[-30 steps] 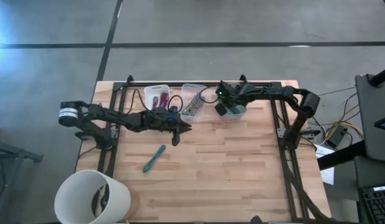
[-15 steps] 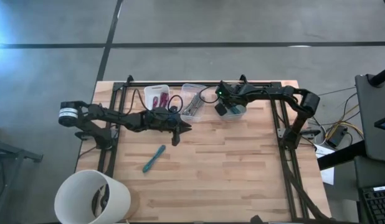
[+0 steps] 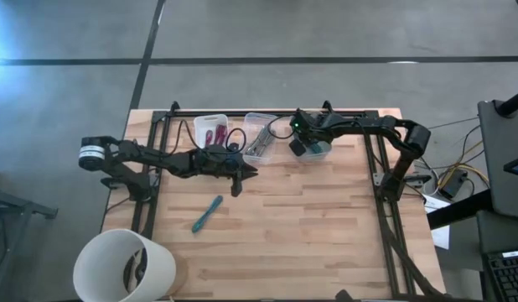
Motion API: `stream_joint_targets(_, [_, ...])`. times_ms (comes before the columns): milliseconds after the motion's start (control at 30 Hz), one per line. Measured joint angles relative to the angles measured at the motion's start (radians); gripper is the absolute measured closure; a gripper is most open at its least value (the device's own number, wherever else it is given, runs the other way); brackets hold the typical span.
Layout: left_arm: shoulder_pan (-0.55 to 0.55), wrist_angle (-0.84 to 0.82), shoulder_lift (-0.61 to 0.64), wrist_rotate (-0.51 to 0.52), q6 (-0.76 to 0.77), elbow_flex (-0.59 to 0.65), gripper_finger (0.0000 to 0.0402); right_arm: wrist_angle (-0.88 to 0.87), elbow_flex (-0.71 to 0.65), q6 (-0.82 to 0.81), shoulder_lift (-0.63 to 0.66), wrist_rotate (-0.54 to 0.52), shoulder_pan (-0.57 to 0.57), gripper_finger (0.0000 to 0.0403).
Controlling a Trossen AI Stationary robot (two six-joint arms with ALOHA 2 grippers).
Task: Pick & Place USB Port
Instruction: Put the right blue charger cable into the gray bin, then put the blue charger cable into the gray bin
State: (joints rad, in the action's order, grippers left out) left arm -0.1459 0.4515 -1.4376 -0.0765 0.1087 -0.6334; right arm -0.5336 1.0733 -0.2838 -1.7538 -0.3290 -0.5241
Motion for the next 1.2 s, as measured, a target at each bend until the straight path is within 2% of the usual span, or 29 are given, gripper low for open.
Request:
stream_joint_targets(300, [0.000, 0.000, 0.000, 0.000, 0.000, 0.000, 0.0328, -0.003, 0.000, 0.008, 0.002, 0.012, -0.001, 0.0273])
stream_joint_targets(600, [0.000, 0.000, 0.000, 0.000, 0.013, 0.000, 0.0328, -0.018, 0.000, 0.007, 0.081, 0.020, 0.028, 0.0257])
stream_joint_targets(833, [0.026, 0.000, 0.000, 0.000, 0.030, -0.022, 0.0328, -0.018, 0.000, 0.007, 0.195, 0.023, 0.134, 0.0263])
stream_joint_targets(1000, [0.081, -0.036, 0.000, 0.010, -0.017, -0.078, 0.0328, -0.042, -0.001, 0.004, 0.262, 0.024, 0.242, 0.0266])
stream_joint_targets(1100, [0.118, -0.103, 0.000, 0.042, -0.029, -0.111, 0.0328, -0.042, -0.012, -0.001, 0.287, 0.024, 0.311, 0.0263])
stream_joint_targets(1200, [0.157, -0.246, 0.000, 0.095, -0.001, -0.143, 0.0328, -0.040, -0.034, -0.019, 0.298, 0.024, 0.381, 0.0261])
